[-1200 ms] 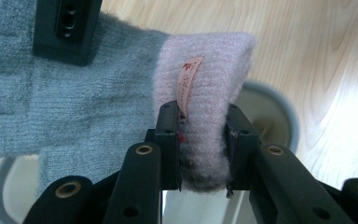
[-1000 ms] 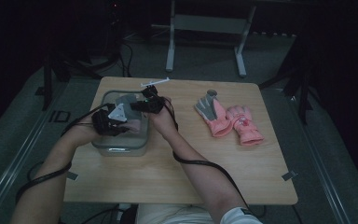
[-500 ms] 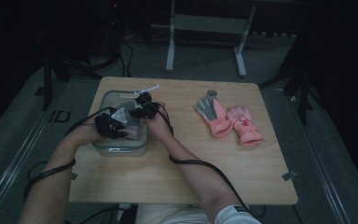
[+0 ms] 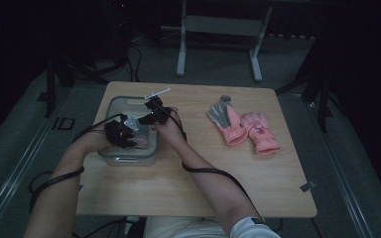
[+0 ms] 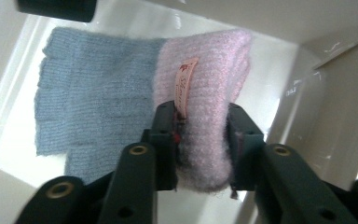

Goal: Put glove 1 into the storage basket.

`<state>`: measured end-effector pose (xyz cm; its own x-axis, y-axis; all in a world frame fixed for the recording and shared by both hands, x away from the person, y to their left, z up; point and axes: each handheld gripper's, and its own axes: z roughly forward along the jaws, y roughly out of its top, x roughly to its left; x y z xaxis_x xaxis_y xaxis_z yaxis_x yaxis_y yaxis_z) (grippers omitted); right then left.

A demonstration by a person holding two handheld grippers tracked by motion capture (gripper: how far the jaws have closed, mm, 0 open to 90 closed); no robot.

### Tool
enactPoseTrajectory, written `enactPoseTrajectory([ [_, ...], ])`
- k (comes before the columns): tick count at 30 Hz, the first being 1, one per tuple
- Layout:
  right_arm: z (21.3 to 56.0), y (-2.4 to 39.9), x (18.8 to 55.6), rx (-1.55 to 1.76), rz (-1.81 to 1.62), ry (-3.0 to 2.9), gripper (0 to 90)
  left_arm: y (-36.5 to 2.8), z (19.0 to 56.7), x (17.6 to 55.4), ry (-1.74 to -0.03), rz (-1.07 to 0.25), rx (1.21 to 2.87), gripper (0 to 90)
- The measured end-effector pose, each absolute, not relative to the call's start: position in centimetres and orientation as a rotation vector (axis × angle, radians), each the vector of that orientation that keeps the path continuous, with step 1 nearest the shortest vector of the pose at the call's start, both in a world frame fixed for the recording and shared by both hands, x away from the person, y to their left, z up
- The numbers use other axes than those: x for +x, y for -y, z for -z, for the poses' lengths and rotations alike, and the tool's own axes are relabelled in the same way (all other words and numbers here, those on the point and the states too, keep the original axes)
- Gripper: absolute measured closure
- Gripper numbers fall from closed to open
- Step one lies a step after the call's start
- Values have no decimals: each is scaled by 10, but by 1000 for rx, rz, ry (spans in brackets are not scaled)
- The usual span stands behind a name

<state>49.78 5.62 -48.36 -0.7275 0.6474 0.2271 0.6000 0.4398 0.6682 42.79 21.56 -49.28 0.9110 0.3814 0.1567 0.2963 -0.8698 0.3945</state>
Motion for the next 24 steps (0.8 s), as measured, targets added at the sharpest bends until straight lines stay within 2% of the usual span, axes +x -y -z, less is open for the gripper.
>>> enactPoseTrajectory([
  [2,480,-54,496,1128,-1191,-2617,524,-215,492,428,-519,-288,2704,578],
  [5,476,-49,494,1110,-1210,-2610,520,-218,487,425,-588,-279,2661,345],
  [9,468,-38,489,1095,-1249,-2597,530,-222,478,420,-664,-290,2591,165],
  [14,459,-27,483,1065,-1278,-2592,541,-218,466,413,-655,-325,2548,80],
  [24,437,10,465,973,-1328,-2557,557,-196,444,402,-659,-329,2417,49],
])
